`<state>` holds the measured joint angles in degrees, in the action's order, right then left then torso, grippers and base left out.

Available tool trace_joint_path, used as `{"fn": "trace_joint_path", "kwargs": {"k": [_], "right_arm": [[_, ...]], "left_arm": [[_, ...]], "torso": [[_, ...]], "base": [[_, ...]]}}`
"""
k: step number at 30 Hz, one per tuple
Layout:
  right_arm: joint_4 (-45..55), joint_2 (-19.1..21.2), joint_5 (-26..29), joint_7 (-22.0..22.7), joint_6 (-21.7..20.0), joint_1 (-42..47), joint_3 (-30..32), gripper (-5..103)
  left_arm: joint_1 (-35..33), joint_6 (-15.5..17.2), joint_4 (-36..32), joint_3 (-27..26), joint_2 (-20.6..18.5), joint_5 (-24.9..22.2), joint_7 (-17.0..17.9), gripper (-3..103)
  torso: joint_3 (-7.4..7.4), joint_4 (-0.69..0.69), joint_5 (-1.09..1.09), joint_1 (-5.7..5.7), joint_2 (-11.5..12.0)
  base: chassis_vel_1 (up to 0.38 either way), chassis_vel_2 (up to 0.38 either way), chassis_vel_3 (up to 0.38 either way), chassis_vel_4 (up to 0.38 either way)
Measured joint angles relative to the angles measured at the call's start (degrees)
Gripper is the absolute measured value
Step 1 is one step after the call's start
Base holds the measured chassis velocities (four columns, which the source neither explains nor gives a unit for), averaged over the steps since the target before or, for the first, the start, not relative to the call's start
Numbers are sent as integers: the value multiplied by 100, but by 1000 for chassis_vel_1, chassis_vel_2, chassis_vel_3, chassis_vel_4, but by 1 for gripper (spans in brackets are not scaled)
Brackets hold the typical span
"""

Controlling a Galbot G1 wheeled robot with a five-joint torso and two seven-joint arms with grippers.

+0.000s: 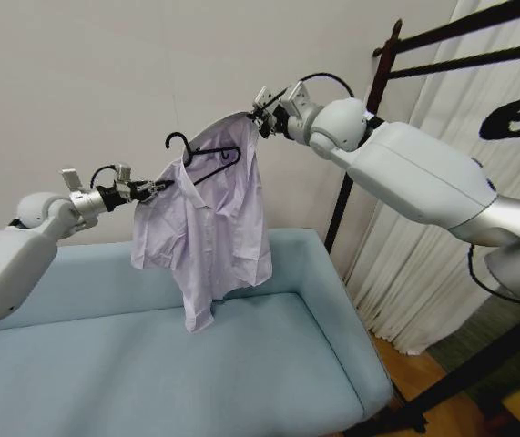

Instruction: Pick up the clothes from the sofa and hang them on the clothes hanger.

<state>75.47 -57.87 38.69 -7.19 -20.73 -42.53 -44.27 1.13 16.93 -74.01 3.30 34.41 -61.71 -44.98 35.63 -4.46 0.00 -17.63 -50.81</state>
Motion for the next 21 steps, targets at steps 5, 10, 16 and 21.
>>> {"fn": "trace_joint_path", "kwargs": {"k": [5,10,16,21], "right_arm": [[-52,-15,-245,-186,78,-9,10,1],[-40,-4,-410,-362,197,-33,-7,1],[-27,-7,-547,-450,281,-3,-8,1],[-19,-32,-548,-450,285,25,2,1]], "left_arm": [[81,-6,93,12,6,254,-78,2],[213,-72,248,66,39,595,-189,2],[270,-78,236,44,63,859,-36,2],[237,-36,26,-12,41,1064,349,2]], "torso": [[0,0,0,0,0],[0,0,0,0,0],[0,-1,1,0,0],[0,0,1,0,0]], "base": [[0,0,0,0],[0,0,0,0],[0,0,0,0],[0,0,0,0]]}}
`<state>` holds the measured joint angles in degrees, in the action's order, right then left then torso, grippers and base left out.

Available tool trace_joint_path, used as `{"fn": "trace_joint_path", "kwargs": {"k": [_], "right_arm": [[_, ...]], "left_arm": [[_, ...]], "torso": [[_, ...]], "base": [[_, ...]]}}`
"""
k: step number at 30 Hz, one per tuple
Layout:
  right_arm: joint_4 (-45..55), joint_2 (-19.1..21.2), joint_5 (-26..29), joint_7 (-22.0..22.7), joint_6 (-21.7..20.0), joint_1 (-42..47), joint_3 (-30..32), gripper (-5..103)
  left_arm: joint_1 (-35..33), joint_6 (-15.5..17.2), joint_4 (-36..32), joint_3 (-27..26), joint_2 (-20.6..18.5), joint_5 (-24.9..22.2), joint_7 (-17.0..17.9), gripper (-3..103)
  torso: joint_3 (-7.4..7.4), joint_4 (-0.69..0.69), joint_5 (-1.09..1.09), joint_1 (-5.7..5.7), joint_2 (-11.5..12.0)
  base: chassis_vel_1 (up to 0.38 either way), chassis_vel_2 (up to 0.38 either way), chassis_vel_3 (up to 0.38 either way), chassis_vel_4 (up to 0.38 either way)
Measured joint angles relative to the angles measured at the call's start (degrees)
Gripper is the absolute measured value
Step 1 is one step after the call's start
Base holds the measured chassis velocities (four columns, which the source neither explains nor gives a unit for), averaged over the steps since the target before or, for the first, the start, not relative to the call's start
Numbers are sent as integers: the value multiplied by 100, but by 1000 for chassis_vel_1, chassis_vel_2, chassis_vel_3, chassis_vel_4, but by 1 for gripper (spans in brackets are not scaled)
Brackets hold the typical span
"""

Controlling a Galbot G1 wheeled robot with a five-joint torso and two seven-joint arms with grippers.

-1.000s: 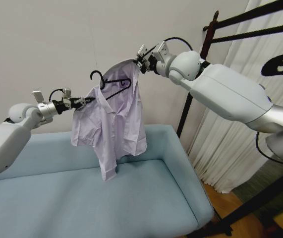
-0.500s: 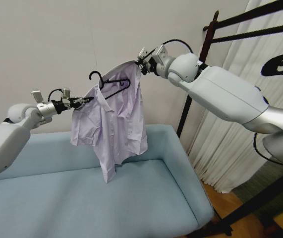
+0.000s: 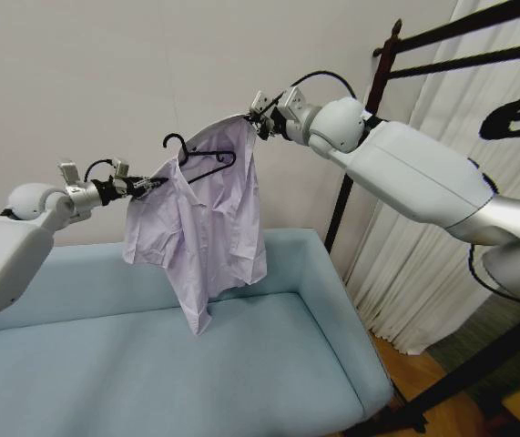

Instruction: Pick up the clothes from the sofa and hang them on the clothes hanger.

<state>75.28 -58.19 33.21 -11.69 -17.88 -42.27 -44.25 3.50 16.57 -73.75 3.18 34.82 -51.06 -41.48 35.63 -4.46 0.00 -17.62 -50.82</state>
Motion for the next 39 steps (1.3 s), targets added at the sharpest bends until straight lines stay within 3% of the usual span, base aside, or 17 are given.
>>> {"fn": "trace_joint_path", "kwargs": {"k": [8,17,23,39], "right_arm": [[21,-47,9,42,-23,70,54,1],[51,-375,180,121,-216,-58,177,1],[193,-495,391,109,-481,-270,168,1],[399,-347,627,113,-602,-1,-246,1]], "left_arm": [[-18,-15,-49,-9,18,216,108,2],[-23,-164,34,110,243,119,-267,2],[7,-165,140,134,398,119,-273,2],[-29,-130,-54,16,437,-117,-55,2]], "torso": [[0,0,0,0,0],[0,0,0,0,0],[0,0,-1,0,0],[0,0,0,0,0]], "base": [[0,0,0,0],[0,0,0,0],[0,0,0,0],[0,0,0,0]]}}
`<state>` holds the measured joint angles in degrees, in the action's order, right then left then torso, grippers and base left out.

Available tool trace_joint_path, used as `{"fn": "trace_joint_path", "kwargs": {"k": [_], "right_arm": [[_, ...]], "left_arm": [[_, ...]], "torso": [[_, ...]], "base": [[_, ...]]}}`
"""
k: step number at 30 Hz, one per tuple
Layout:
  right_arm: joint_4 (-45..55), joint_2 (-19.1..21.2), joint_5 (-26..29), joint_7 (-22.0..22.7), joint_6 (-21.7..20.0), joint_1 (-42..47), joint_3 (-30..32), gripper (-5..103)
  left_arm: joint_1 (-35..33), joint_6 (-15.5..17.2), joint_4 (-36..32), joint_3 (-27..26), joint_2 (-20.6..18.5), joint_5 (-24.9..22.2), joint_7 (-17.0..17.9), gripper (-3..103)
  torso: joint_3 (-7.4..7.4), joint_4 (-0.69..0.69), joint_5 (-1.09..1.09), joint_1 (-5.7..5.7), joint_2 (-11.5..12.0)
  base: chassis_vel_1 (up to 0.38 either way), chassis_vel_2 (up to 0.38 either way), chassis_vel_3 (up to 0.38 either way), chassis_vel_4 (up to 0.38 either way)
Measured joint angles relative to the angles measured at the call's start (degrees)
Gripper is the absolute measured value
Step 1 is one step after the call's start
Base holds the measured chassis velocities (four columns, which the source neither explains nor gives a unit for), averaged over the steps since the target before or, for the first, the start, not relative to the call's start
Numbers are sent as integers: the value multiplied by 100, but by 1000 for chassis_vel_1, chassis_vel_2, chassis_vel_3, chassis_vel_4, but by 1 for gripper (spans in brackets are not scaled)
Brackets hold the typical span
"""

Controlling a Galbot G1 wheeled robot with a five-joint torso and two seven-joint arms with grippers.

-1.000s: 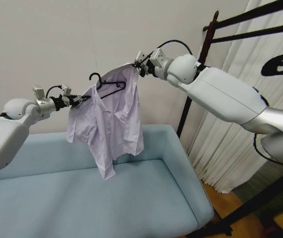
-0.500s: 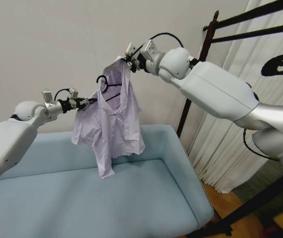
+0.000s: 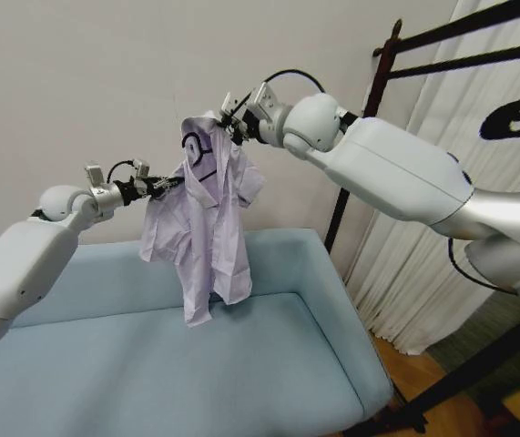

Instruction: Pick up the clothes from the sofa and hang them on the clothes hanger.

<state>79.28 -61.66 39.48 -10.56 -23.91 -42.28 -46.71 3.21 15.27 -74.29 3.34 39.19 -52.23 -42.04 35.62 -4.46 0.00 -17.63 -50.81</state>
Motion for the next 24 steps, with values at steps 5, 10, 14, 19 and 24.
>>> {"fn": "trace_joint_path", "kwargs": {"k": [5,10,14,19,24], "right_arm": [[115,-20,95,75,-56,160,16,1],[282,-65,371,234,-103,251,63,1],[431,-66,689,510,-141,270,80,1],[578,-48,1127,782,-192,230,80,14],[738,50,1279,846,-206,186,62,36]], "left_arm": [[20,45,-26,-17,-41,-63,16,2],[23,46,23,-31,-66,-165,9,2],[72,34,215,-33,-72,-257,-208,2],[143,18,357,-32,4,-466,-220,2],[141,-25,404,-50,60,-665,-108,2]], "torso": [[0,0,0,0,0],[0,1,-1,0,0],[0,0,-1,0,0],[0,1,-1,0,0],[0,-1,0,0,0]], "base": [[0,0,0,0],[0,0,0,0],[0,0,0,0],[0,0,0,0],[0,0,0,0]]}}
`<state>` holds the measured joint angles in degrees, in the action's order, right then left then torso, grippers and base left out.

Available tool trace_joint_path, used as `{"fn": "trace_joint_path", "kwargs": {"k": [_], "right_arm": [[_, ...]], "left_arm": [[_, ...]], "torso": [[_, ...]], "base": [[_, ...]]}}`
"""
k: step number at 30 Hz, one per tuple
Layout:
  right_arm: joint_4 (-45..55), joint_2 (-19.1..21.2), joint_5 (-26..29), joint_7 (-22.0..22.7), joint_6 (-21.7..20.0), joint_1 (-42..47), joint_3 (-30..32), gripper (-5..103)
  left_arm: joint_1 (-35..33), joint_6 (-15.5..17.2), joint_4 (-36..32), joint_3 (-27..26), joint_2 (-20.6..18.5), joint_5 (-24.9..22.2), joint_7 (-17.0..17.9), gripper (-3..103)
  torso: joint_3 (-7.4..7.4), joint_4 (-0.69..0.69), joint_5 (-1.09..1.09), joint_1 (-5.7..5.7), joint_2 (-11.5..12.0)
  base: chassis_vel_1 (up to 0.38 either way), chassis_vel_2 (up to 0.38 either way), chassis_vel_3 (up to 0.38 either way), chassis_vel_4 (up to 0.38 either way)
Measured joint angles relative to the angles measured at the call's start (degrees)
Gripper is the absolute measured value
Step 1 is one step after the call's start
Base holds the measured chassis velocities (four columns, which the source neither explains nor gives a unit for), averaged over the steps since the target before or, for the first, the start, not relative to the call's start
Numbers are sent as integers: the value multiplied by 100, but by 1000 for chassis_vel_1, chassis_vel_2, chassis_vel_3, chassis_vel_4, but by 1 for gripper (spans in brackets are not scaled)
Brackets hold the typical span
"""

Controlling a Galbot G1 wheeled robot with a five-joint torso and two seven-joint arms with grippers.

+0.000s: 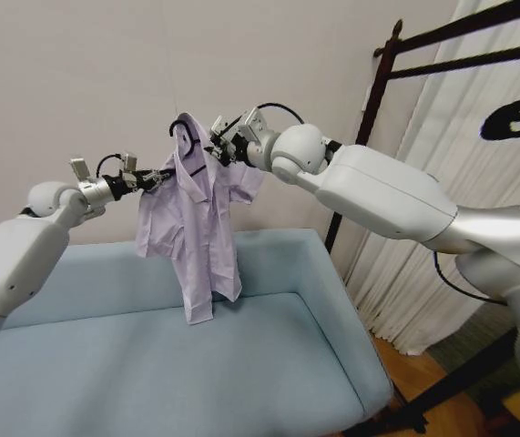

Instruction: Pick up the clothes from the sofa and hang them on the clothes hanger.

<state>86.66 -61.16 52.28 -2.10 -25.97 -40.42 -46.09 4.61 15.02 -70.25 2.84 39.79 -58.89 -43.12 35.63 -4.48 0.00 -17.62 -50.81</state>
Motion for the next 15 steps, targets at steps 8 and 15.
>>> {"fn": "trace_joint_path", "kwargs": {"k": [8,15], "right_arm": [[259,163,273,150,-1,-109,-27,58],[281,-24,427,358,-22,-255,-134,94]], "left_arm": [[-158,-76,117,-194,40,-456,-36,2],[-255,-96,-81,-254,45,-571,-32,2]], "torso": [[0,1,0,0,0],[0,1,-1,0,0]], "base": [[0,0,0,0],[0,0,0,0]]}}
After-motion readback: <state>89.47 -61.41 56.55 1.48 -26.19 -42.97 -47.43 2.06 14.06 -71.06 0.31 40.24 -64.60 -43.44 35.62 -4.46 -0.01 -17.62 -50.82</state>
